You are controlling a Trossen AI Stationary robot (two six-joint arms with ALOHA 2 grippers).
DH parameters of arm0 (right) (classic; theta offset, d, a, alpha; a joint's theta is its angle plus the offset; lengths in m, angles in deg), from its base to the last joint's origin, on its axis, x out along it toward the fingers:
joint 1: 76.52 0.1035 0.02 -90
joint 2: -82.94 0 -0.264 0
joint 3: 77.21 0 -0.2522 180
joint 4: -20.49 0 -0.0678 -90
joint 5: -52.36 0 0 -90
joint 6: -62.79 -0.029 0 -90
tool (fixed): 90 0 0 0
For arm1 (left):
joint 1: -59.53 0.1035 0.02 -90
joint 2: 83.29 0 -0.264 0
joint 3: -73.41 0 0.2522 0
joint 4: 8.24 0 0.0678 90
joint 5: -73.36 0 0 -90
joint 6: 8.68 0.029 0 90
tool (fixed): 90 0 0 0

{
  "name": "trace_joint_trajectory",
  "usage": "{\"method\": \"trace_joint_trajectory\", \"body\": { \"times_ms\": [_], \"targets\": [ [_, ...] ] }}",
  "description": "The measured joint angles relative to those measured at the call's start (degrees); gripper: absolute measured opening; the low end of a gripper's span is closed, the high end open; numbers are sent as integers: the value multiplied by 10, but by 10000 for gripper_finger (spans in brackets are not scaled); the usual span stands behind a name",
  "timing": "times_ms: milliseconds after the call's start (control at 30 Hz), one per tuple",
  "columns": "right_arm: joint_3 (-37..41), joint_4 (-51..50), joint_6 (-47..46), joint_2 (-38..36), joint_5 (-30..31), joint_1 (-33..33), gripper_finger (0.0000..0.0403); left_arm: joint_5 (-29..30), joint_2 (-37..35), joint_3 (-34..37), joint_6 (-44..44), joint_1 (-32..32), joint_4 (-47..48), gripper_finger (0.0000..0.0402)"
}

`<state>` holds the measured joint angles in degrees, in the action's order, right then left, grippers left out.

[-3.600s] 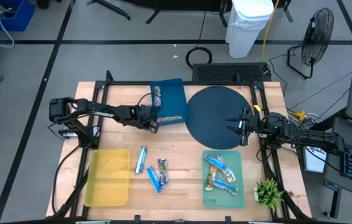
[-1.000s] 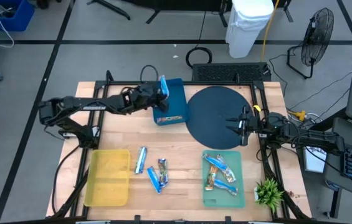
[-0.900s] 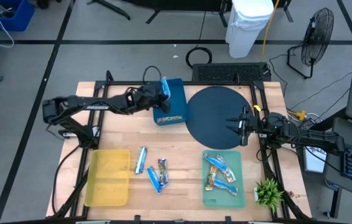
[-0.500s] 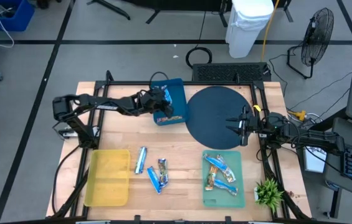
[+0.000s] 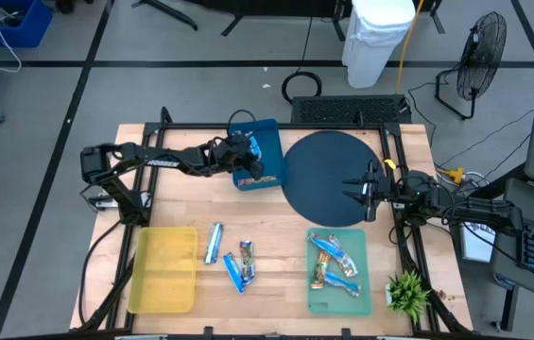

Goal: Pick and place Granola Bars by type
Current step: Put the red granola bar into the blue bin

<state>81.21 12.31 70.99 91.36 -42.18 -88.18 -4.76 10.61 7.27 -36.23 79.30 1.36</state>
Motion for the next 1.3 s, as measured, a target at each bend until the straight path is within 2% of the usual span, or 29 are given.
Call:
{"method": "trace_joint_trajectory", "body": {
  "times_ms": [733,933,1067,1300],
  "targets": [
    [0,0,0,0,0,0,125,0,0,0,3,0,1,6],
    [0,0,0,0,0,0,125,0,0,0,3,0,1,16],
    [0,0,0,0,0,0,125,0,0,0,3,-1,1,6],
    [0,0,0,0,0,0,125,-14,0,0,-4,-1,1,44]
  ]
}}
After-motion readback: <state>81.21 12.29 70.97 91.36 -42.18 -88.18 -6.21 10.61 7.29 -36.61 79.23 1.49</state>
